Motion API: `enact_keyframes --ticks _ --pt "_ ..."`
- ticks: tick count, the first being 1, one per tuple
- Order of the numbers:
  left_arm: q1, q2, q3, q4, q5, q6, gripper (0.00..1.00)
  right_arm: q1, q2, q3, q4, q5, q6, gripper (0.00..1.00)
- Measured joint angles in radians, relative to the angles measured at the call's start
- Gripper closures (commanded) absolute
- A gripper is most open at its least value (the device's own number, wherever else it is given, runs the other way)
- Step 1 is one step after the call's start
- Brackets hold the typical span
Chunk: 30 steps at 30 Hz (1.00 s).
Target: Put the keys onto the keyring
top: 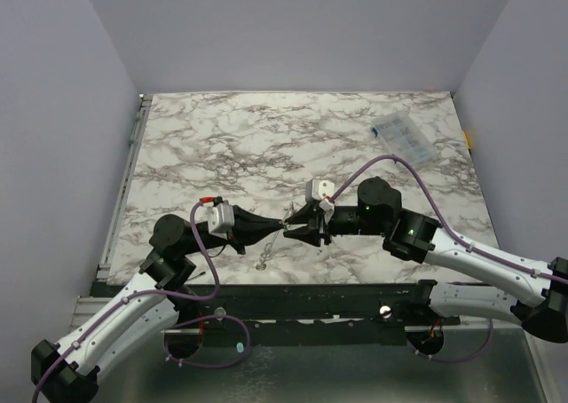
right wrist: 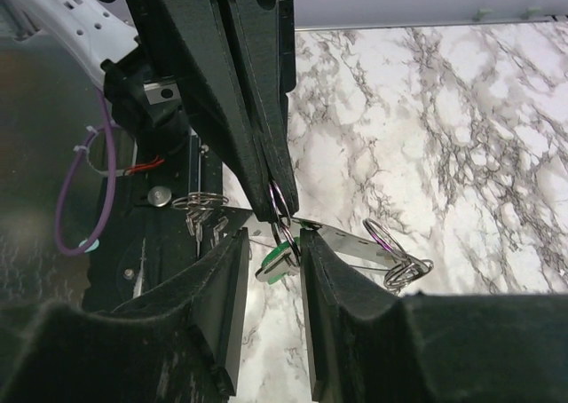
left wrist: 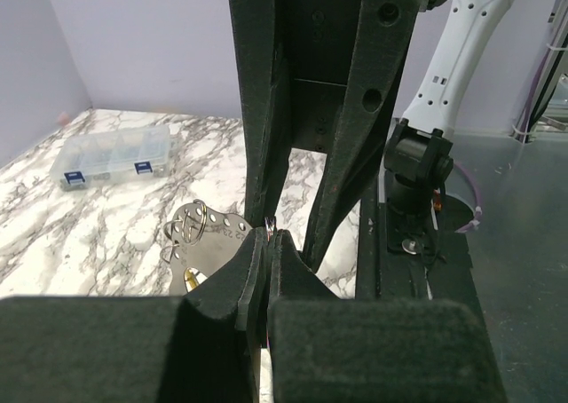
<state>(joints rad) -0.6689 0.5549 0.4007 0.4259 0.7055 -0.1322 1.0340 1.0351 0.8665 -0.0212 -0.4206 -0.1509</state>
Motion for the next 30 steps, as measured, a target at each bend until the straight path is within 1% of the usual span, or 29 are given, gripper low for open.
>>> enact_keyframes --ticks 6,17,21,24,30 --pt "0.000 0.001 0.000 0.008 0.008 -0.002 1.00 0.000 0.000 0.000 0.020 -0.038 0.001 0.71" --pt "0.000 0.001 0.000 0.024 0.029 -0.003 1.00 -0.005 0.007 0.009 0.029 -0.050 0.005 0.81" --pt "0.001 0.001 0.000 0.030 0.033 -0.002 1.00 -0.009 0.011 0.014 0.031 -0.060 0.010 0.89" --pt "0.002 0.001 0.000 0.031 0.038 -0.002 1.00 -0.012 0.013 0.014 0.034 -0.068 0.016 0.98" --pt "0.006 0.001 0.000 0.032 0.044 -0.002 1.00 -0.015 0.019 0.014 0.042 -0.078 0.021 0.99"
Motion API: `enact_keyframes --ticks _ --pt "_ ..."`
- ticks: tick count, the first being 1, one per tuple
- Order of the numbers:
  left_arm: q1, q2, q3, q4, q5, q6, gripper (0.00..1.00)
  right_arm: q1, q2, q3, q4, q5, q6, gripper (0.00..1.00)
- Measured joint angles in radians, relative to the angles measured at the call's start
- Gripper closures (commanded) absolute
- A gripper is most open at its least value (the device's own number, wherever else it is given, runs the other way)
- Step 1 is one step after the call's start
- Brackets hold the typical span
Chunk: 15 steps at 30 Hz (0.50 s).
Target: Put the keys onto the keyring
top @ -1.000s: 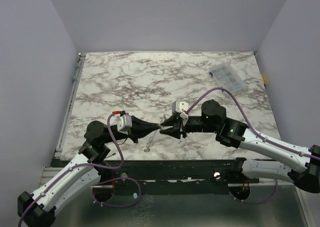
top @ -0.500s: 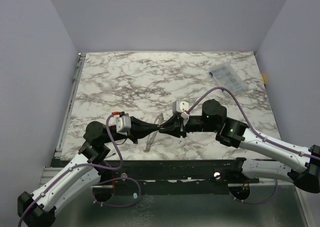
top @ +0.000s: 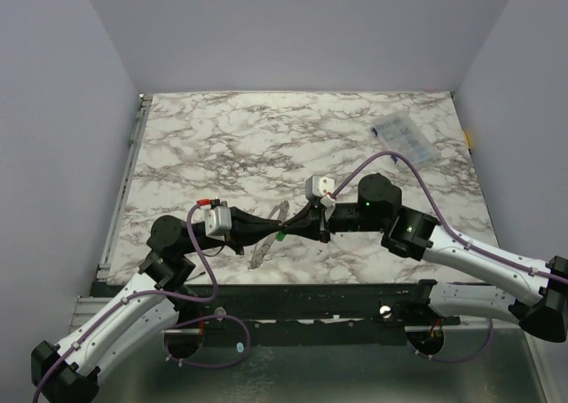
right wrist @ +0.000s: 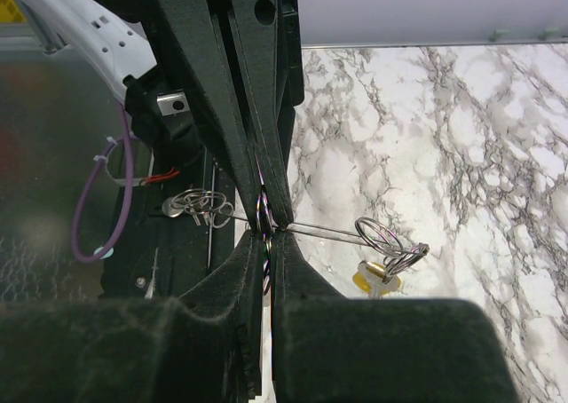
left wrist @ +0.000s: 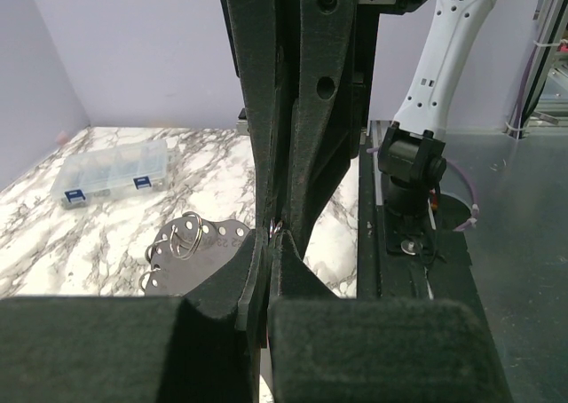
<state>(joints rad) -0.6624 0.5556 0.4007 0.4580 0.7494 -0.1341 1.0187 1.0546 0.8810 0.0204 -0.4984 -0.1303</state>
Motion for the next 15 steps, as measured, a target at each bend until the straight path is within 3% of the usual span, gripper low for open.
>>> enact_keyframes --ticks 3,15 --pt "0.000 0.000 0.000 0.001 0.000 0.000 0.99 -0.001 0.000 0.000 0.000 0.000 -0.001 0.99" --pt "0.000 0.008 0.000 0.008 -0.001 0.001 0.79 0.001 -0.004 0.000 -0.014 0.006 -0.045 0.99"
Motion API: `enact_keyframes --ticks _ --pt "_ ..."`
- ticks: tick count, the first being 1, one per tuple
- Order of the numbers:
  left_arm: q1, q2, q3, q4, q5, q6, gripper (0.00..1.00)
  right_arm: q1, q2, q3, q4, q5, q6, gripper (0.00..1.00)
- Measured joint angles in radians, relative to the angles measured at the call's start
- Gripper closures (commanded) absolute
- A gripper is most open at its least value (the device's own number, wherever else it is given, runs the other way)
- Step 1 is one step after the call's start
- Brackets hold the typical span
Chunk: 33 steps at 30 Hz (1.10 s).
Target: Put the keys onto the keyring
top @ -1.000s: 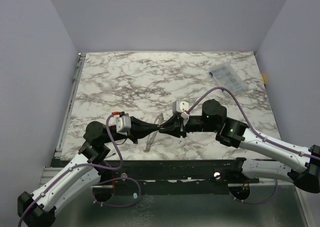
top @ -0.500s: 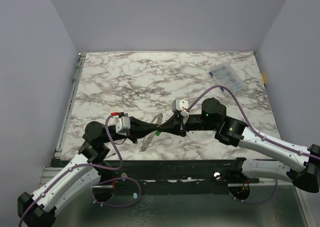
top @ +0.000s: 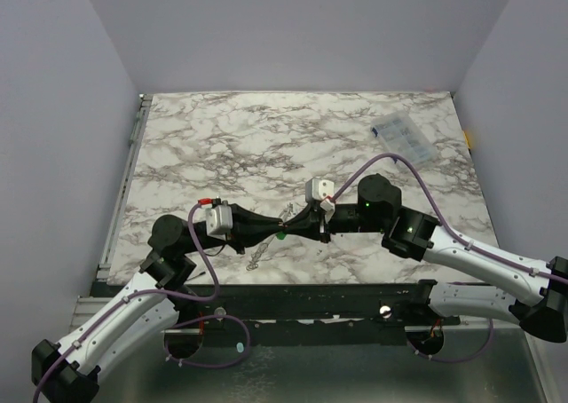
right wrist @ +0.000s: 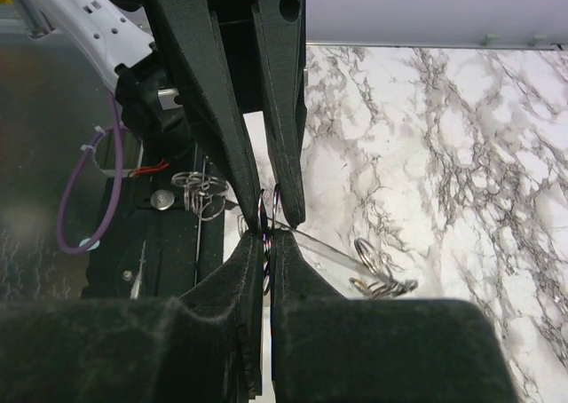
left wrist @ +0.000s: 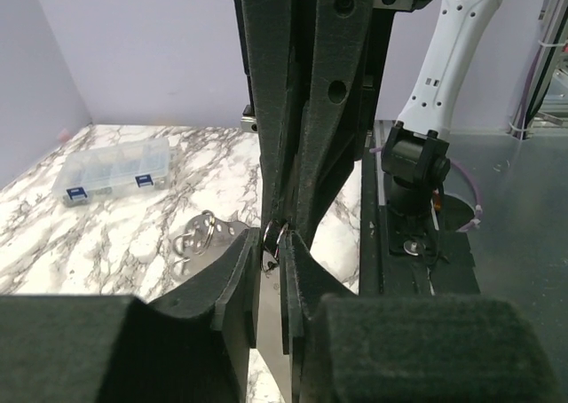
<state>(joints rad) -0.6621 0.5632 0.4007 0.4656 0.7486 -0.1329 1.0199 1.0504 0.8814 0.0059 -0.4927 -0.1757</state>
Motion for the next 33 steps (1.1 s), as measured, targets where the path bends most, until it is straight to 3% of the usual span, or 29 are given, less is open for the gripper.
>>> enact_keyframes --ticks 10,19,33 --pt "0.000 0.015 0.000 -0.005 0.000 0.006 0.74 0.008 -0.006 0.004 -0.038 0.027 -0.046 0.99" --pt "-0.002 0.019 0.001 -0.035 0.000 0.027 0.55 0.009 -0.011 0.016 -0.098 0.075 -0.074 0.99" --pt "-0.003 0.007 0.024 -0.109 -0.006 0.089 0.37 0.009 -0.025 0.035 -0.193 0.100 -0.080 0.99"
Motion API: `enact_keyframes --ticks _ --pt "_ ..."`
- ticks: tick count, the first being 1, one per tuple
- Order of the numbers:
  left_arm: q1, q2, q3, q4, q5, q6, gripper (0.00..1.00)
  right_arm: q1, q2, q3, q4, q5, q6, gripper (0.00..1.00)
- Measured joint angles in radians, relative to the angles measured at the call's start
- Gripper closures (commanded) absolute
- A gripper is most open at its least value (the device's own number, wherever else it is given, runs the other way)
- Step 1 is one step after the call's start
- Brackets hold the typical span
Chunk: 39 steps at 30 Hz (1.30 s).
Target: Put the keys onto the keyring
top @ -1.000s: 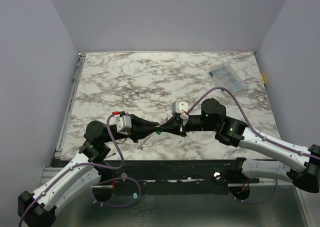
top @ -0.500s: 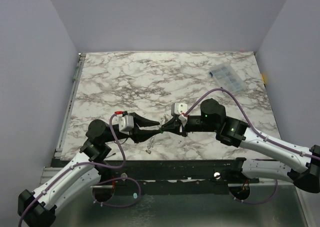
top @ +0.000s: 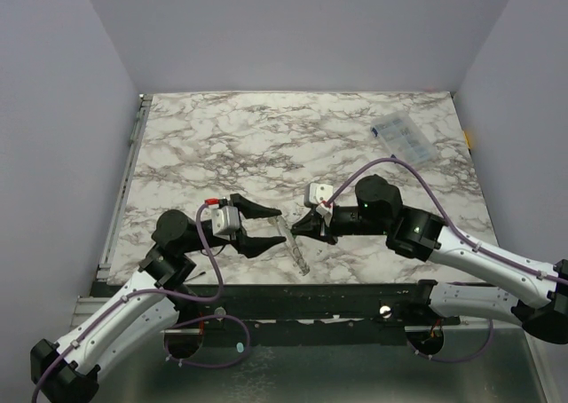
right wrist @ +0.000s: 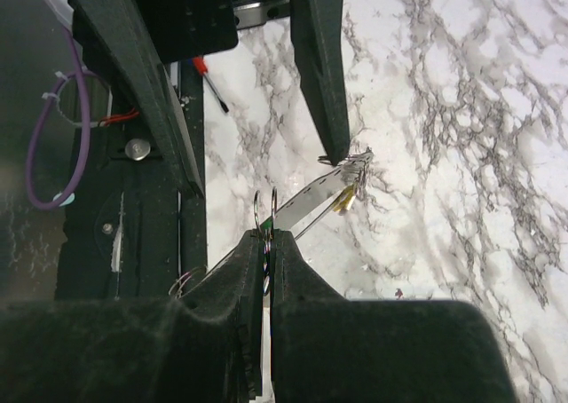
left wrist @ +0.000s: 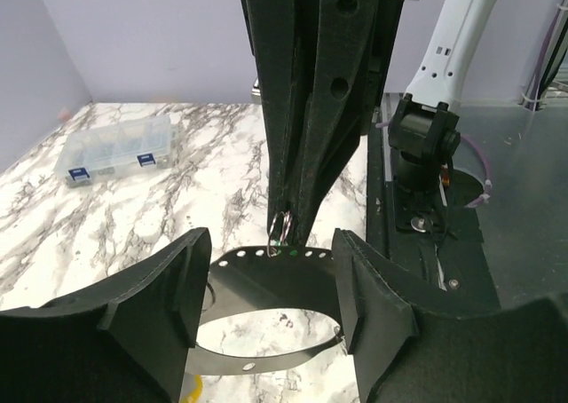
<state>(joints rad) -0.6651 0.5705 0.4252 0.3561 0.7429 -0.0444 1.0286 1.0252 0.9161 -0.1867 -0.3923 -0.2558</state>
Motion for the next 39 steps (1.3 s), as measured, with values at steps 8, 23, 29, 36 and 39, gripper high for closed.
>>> enact_keyframes --ticks 8,23,29,36,39 --pt "-0.003 0.066 0.067 -0.058 0.013 0.051 0.42 0.000 0.013 0.079 -0.151 0.021 0.000 0.99" --pt "-0.038 0.154 0.111 -0.106 0.074 0.070 0.55 0.000 0.071 0.140 -0.338 0.066 -0.008 0.99" --pt "-0.058 0.179 0.111 -0.116 0.077 0.079 0.56 0.000 0.076 0.150 -0.343 0.066 -0.008 0.99" --pt "-0.085 0.188 0.111 -0.118 0.067 0.094 0.58 0.000 0.077 0.164 -0.343 0.065 -0.008 0.99" --pt "-0.092 0.193 0.111 -0.118 0.060 0.098 0.59 0.001 0.084 0.164 -0.343 0.064 -0.008 0.99"
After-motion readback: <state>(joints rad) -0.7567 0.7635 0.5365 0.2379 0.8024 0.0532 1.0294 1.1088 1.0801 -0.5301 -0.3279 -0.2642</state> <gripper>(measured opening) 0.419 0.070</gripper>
